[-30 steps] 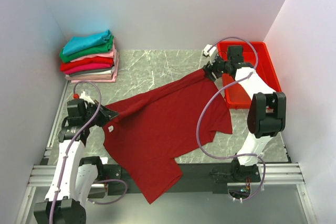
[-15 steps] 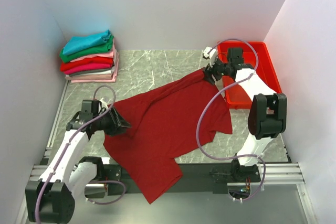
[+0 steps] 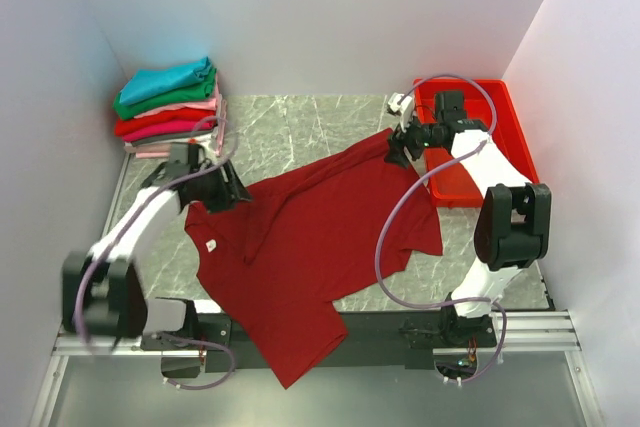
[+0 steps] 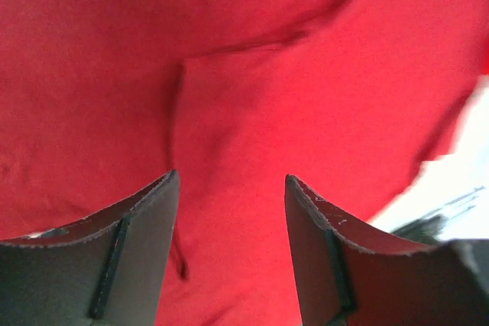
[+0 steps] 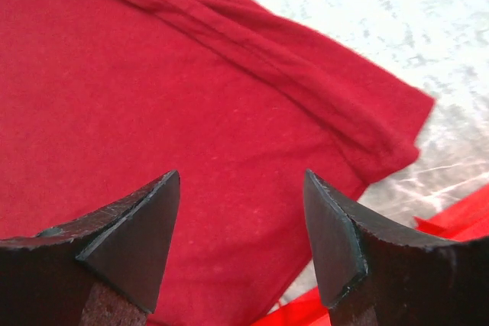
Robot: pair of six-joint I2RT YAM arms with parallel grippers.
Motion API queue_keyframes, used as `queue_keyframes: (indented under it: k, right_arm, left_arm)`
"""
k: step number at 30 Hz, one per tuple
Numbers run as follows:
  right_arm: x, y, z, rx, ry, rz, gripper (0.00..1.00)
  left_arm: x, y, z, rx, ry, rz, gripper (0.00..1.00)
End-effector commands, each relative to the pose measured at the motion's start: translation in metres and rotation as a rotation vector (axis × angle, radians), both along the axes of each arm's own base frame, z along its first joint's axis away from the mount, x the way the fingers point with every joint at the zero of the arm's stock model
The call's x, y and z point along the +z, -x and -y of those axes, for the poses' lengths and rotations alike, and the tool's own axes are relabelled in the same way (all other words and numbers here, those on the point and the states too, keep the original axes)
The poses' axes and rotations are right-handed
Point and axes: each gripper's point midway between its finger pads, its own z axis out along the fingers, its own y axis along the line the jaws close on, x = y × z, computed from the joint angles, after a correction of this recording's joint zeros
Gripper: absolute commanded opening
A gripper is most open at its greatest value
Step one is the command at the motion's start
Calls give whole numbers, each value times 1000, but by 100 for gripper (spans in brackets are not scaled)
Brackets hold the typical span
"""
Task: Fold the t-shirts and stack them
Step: Fold the tshirt
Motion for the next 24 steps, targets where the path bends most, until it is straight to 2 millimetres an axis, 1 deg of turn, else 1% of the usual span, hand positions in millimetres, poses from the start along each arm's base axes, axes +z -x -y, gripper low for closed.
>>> queue_keyframes:
  k: [1,2,4,5,6,7,9,11,12,14,16,21,24]
  right_arm:
    - [11,11,-7,17,-37,-35,72]
    - [11,13,-6,15,-40,-41,72]
    - [6,17,-7,19,-43,-56,72]
    - [6,19,-7,18,-45,-57,72]
    - [2,22,-7,15,-47,-71,72]
    - [1,23,-8,17,-53,-70,72]
    - [-1,26,-8,13,-59,-77,72]
    - [-1,29,-9,15,-68,-80,72]
    - [-3,32,-10,17,-69,-87,71]
    - [-1,35,-10,19,-75,-84,71]
    - [-2,37,-10,19,-81,-84,71]
    - [-1,43,-13,24,-100,-91,71]
    - [1,43,-13,19,-103,-84,71]
  left_arm:
    - [-6,-33,5,-83,-98,77,62]
    - [-11,-43,7,-86,-115,58,62]
    - [-19,-52,9,-101,-151,46,62]
    - [-27,-59,9,-102,-166,21,62]
    - [-32,-61,10,-106,-181,7,62]
    - [-44,-61,10,-114,-197,-32,61]
    - [-48,-67,10,-117,-226,-41,61]
    - [-59,-68,10,-124,-251,-75,59]
    - [-62,-68,11,-129,-256,-86,58]
    - [-70,-67,8,-129,-278,-116,55]
    - [-76,-65,10,-141,-284,-134,53]
    - [-83,-56,21,-174,-260,-165,49]
    - [-87,-48,27,-194,-248,-187,41]
